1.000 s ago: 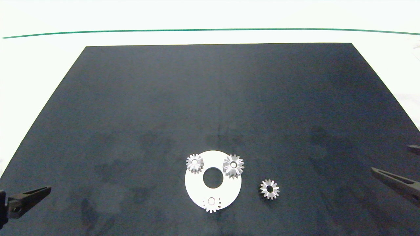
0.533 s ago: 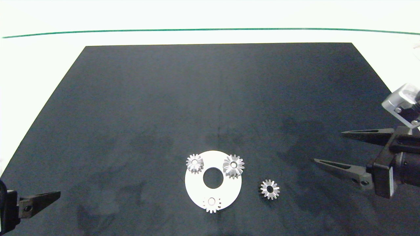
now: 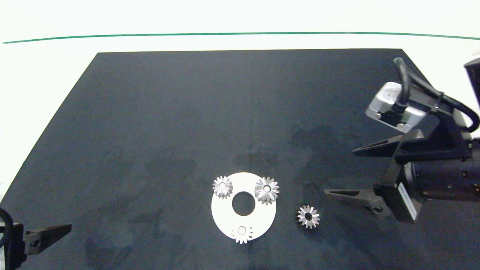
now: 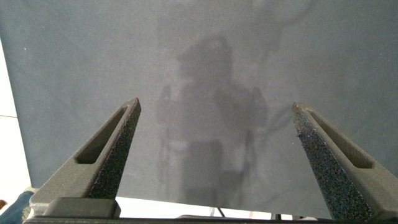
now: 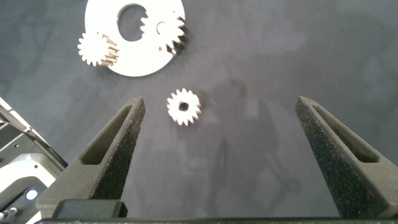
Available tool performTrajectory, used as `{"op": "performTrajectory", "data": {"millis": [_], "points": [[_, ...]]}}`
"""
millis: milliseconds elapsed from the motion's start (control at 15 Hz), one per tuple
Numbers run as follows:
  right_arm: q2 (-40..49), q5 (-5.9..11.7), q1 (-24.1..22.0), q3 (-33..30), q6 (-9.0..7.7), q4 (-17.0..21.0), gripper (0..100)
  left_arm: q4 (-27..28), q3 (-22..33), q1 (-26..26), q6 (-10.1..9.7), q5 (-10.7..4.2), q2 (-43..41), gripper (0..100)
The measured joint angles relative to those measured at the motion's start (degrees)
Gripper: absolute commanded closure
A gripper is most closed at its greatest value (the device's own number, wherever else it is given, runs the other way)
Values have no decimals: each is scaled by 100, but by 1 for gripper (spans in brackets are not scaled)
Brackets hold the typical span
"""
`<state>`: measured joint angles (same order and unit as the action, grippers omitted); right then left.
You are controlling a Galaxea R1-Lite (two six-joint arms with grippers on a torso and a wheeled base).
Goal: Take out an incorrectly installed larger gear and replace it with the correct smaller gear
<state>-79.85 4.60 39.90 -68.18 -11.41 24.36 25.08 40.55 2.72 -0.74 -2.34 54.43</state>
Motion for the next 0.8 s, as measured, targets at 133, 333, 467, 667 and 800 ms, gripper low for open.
{"op": "performTrajectory", "data": {"millis": [133, 333, 467, 667, 800], "points": [[-354, 135, 249, -229, 9, 30, 0, 0, -34, 2, -2, 2, -2, 0], [-829, 234, 577, -486, 9, 33, 0, -11, -78, 11, 1, 2, -61, 0], [-1133, 389, 803, -712, -7, 30, 0, -17, -87, 17, 12, -9, -138, 0], [-1569, 585, 1046, -987, -22, 20, 0, -30, -85, 45, 23, -44, -188, 0], [-1863, 647, 1098, -1150, -41, 17, 0, -60, -74, 67, 23, -49, -247, 0]]}}
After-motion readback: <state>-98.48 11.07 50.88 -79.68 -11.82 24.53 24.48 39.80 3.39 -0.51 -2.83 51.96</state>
